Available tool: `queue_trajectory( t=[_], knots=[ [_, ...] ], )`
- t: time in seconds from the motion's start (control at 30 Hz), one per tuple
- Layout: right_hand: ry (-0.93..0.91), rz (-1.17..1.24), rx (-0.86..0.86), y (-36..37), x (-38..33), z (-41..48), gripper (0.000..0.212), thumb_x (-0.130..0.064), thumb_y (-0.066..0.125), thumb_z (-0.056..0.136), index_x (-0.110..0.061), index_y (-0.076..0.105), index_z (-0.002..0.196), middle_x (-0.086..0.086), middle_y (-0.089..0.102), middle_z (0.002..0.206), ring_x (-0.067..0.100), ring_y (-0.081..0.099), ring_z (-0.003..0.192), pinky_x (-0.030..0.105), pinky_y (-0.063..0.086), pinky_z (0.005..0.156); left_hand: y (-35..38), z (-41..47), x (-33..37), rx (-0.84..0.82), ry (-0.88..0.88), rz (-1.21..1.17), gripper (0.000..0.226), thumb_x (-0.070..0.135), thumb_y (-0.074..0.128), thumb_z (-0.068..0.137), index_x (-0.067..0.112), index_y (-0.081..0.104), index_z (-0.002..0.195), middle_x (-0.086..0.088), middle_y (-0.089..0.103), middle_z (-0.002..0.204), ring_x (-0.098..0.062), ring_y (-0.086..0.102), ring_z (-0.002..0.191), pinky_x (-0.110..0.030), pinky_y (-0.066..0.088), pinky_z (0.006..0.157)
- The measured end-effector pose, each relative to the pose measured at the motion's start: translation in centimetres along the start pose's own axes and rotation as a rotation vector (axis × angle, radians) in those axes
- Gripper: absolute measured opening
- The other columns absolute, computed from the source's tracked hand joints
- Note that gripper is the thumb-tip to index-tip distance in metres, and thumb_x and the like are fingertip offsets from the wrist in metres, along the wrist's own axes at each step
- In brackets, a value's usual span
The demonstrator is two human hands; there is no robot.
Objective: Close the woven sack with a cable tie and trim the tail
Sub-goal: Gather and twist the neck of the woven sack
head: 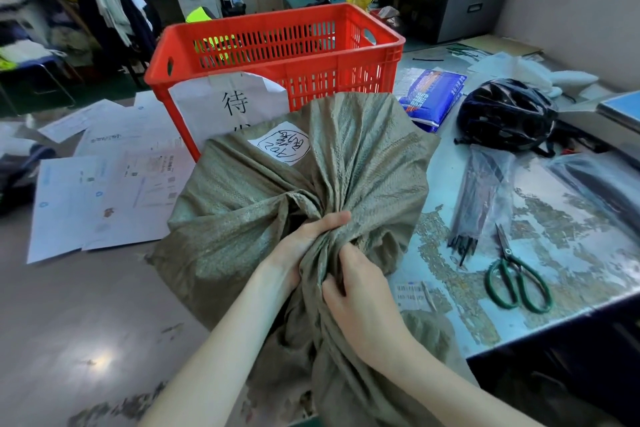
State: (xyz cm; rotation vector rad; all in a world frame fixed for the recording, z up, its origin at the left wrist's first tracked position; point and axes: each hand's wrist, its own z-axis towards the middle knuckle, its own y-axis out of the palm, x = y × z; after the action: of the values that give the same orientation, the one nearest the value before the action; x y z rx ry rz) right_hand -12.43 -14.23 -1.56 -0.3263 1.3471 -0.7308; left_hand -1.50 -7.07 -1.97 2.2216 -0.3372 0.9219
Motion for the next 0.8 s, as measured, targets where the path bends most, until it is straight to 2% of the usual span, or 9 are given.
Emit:
queue_trajectory(
  t=[0.13, 0.2, 0.27, 0.33, 0.43, 0.5, 0.6, 0.73, 0.8],
  knots=[
    [-0.053, -0.136, -0.032, 0.7, 0.6, -0.5, 0.039, -0.031, 0.023, 0.077, -0.005, 0.051, 0.084, 0.012, 0.054, 0.09, 0.035, 0.055, 0.081, 0.044, 0.047, 0.068, 0.0, 0.7, -0.3, -0.033, -0.024, 0.009, 0.026, 0.013, 0.075, 0.063, 0.001, 0.076, 0.086, -0.017, 0.075, 0.088, -0.021, 0.073, 0.078, -0.029, 0.058, 0.077],
    [-0.07, -0.105, -0.027, 0.7, 1.2, -0.7, 0.028, -0.029, 0.029, 0.077, -0.008, 0.047, 0.074, 0.008, 0.052, 0.079, 0.03, 0.052, 0.07, 0.042, 0.045, 0.061, 0.0, 0.8, -0.2, -0.01, -0.026, 0.085, 0.014, 0.015, 0.067, 0.067, 0.006, 0.076, 0.071, -0.01, 0.075, 0.077, -0.016, 0.07, 0.068, -0.028, 0.055, 0.073],
    [-0.08, -0.037, -0.032, 0.2, 1.7, -0.9, 0.015, -0.02, 0.043, 0.078, -0.008, 0.044, 0.069, 0.004, 0.048, 0.069, 0.022, 0.046, 0.063, 0.04, 0.042, 0.058, 0.1, 0.9, -0.2, 0.028, -0.009, 0.153, 0.02, 0.01, 0.061, 0.075, 0.008, 0.075, 0.061, -0.007, 0.073, 0.066, -0.014, 0.067, 0.057, -0.025, 0.052, 0.065],
    [-0.069, 0.052, -0.034, -0.5, 2.0, -1.3, 0.009, -0.013, 0.052, 0.077, -0.006, 0.052, 0.072, 0.001, 0.051, 0.067, 0.016, 0.047, 0.062, 0.035, 0.042, 0.059, 0.1, 1.1, -0.3, 0.094, 0.055, 0.189, 0.031, 0.005, 0.055, 0.084, 0.005, 0.072, 0.059, -0.007, 0.069, 0.059, -0.014, 0.063, 0.049, -0.022, 0.052, 0.055],
    [0.045, 0.237, 0.123, -1.4, 2.5, -1.9, 0.006, -0.016, 0.061, 0.077, -0.015, 0.056, 0.08, -0.004, 0.057, 0.068, 0.009, 0.05, 0.061, 0.023, 0.041, 0.058, 0.6, 1.4, -0.7, 0.194, 0.169, 0.193, 0.021, 0.006, 0.057, 0.083, 0.001, 0.066, 0.064, -0.01, 0.065, 0.057, -0.018, 0.059, 0.045, -0.022, 0.05, 0.05],
    [0.159, 0.262, 0.189, -1.6, 3.2, -2.0, 0.021, -0.035, 0.062, 0.075, -0.021, 0.052, 0.086, -0.003, 0.057, 0.08, 0.01, 0.053, 0.072, 0.022, 0.041, 0.065, 0.8, 1.9, -1.0, 0.243, 0.195, 0.147, 0.019, 0.009, 0.061, 0.079, 0.006, 0.066, 0.061, -0.011, 0.062, 0.058, -0.02, 0.056, 0.046, -0.025, 0.048, 0.052],
    [0.297, 0.216, 0.049, -1.4, 4.4, -2.1, 0.049, -0.058, 0.058, 0.069, -0.033, 0.046, 0.11, -0.014, 0.053, 0.109, 0.003, 0.05, 0.105, 0.026, 0.04, 0.089, 1.2, 2.4, -1.6, 0.285, 0.23, 0.067, 0.027, 0.008, 0.06, 0.082, 0.009, 0.065, 0.055, -0.01, 0.06, 0.057, -0.02, 0.054, 0.045, -0.026, 0.047, 0.051],
    [0.407, 0.4, -0.125, -1.4, 4.8, -1.7, 0.047, -0.036, 0.071, 0.077, -0.032, 0.043, 0.115, -0.02, 0.063, 0.104, -0.009, 0.061, 0.091, 0.01, 0.046, 0.076, 2.2, 2.5, -2.4, 0.342, 0.32, 0.019, 0.011, 0.007, 0.062, 0.082, 0.004, 0.065, 0.072, -0.01, 0.063, 0.06, -0.02, 0.059, 0.046, -0.025, 0.049, 0.051],
    [0.412, 0.415, -0.153, -1.3, 5.1, -1.4, 0.039, -0.023, 0.071, 0.076, -0.025, 0.049, 0.108, -0.015, 0.068, 0.097, -0.004, 0.065, 0.084, 0.013, 0.049, 0.072, 2.5, 2.7, -2.6, 0.353, 0.372, 0.015, 0.005, 0.004, 0.064, 0.082, 0.003, 0.068, 0.082, -0.008, 0.067, 0.065, -0.02, 0.063, 0.053, -0.025, 0.052, 0.057]
  ],
)
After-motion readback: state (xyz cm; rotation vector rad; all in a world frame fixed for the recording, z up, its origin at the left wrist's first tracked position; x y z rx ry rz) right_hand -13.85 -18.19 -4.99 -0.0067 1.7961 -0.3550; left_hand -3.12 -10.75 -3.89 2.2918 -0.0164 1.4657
